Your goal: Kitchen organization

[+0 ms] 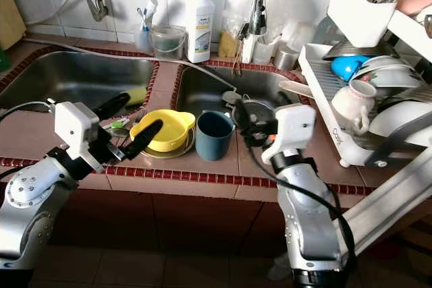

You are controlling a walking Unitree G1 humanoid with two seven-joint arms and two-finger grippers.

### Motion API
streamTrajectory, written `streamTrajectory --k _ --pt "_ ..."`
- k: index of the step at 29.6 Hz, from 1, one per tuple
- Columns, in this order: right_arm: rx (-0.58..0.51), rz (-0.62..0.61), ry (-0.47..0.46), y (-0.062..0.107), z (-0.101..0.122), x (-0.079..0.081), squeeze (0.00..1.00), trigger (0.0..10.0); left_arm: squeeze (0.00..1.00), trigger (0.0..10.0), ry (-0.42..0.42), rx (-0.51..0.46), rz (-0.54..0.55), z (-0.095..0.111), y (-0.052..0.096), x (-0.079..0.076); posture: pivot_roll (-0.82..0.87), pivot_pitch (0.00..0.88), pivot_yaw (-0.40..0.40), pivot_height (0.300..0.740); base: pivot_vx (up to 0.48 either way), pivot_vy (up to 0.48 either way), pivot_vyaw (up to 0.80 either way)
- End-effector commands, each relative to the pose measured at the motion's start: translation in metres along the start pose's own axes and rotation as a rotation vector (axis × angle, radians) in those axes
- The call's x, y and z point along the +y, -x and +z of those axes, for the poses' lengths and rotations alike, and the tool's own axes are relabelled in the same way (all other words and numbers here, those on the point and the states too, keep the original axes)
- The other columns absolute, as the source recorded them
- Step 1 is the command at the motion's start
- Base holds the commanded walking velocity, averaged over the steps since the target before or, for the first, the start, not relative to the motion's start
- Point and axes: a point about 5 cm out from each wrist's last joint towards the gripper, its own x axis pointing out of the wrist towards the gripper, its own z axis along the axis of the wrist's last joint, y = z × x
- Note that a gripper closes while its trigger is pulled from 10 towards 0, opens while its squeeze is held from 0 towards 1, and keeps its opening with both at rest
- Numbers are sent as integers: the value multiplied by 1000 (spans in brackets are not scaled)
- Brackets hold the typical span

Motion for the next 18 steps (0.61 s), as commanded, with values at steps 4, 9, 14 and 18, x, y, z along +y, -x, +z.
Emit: streamTrajectory --k 4,9,14,18 --pt "11 -94 -52 -4 6 -11 0 10000 0 10000 -29 -32 -93 12 -13 -5 -46 0 -54 740 0 0 0" --pt "81 -140 -100 -8 2 -17 0 10000 0 10000 -14 -35 -158 12 -21 -10 -59 8 -50 740 0 0 0" --pt "127 -124 -105 -10 1 -16 0 10000 0 10000 -4 -35 -174 13 -22 -13 -67 30 -45 740 0 0 0" --pt "181 -21 -127 -6 1 -2 0 10000 0 10000 1 -42 -191 16 -22 -17 -69 51 -41 740 0 0 0"
